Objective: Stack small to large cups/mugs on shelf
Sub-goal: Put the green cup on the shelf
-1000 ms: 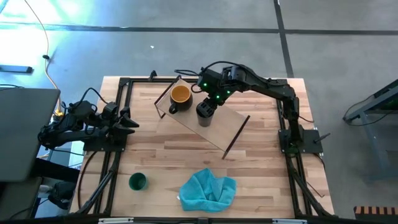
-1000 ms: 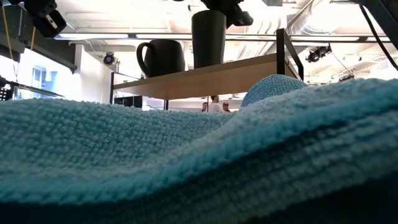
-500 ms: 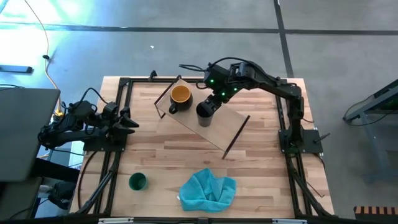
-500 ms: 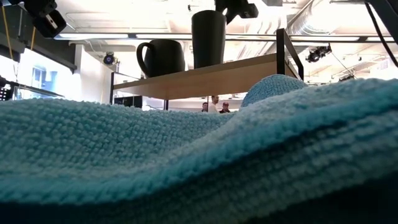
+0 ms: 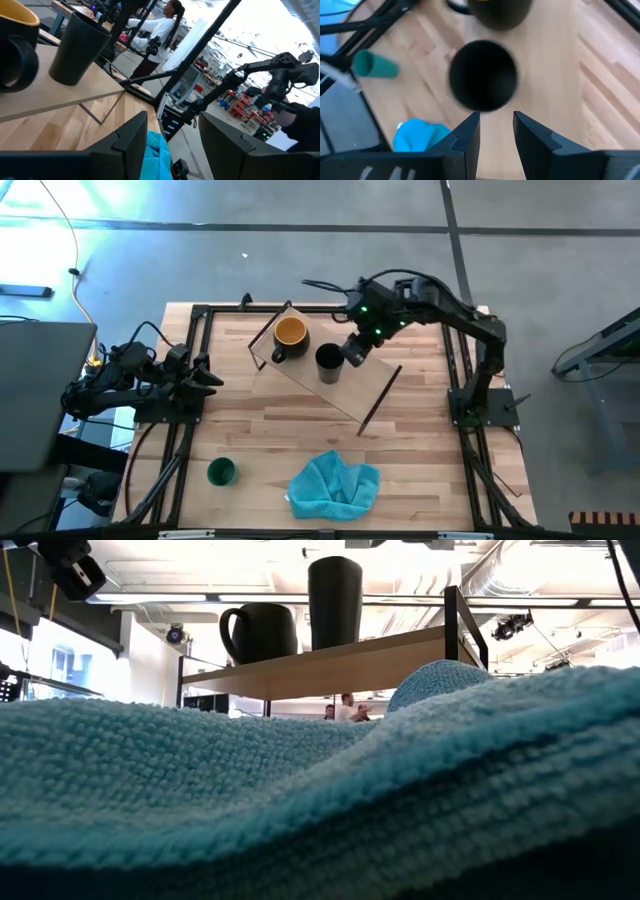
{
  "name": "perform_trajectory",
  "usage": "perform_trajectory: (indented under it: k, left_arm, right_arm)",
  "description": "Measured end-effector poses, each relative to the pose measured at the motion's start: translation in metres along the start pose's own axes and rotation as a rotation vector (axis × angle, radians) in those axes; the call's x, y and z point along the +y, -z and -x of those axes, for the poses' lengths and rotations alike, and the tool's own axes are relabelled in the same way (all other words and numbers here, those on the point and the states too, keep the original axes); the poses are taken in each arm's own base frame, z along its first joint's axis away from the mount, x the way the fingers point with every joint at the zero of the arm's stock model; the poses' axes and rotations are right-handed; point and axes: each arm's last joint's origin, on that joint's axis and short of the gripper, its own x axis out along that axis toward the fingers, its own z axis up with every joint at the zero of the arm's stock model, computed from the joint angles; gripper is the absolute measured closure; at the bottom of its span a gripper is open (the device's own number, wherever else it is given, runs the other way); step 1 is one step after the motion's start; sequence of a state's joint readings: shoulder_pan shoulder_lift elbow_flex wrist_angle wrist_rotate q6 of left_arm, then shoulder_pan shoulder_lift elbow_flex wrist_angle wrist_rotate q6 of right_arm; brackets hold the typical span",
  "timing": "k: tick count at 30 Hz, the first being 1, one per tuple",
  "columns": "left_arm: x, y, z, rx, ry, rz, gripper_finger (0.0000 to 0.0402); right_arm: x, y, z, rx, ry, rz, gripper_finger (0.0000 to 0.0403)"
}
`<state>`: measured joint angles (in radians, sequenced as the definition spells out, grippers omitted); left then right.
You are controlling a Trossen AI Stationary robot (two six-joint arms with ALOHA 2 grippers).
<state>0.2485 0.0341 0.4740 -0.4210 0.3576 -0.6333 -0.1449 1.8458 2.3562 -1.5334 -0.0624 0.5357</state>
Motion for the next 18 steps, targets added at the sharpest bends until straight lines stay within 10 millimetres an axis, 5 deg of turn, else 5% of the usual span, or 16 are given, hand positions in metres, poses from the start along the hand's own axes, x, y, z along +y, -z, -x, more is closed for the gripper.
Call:
perform_trajectory:
  k: [11, 18]
  left_arm:
    - [0.001, 0.007, 0.0, 0.116, 0.048, 0.108, 0.0236]
    - [0.005, 0.015, 0.001, 0.209, 0.017, 0.185, 0.0236]
  right_arm:
    - [0.045, 0.052, 0.052, -0.057, -0.181, 0.218, 0.0295]
    - [0.092, 0.075, 0.051, -0.141, -0.349, 0.448, 0.0295]
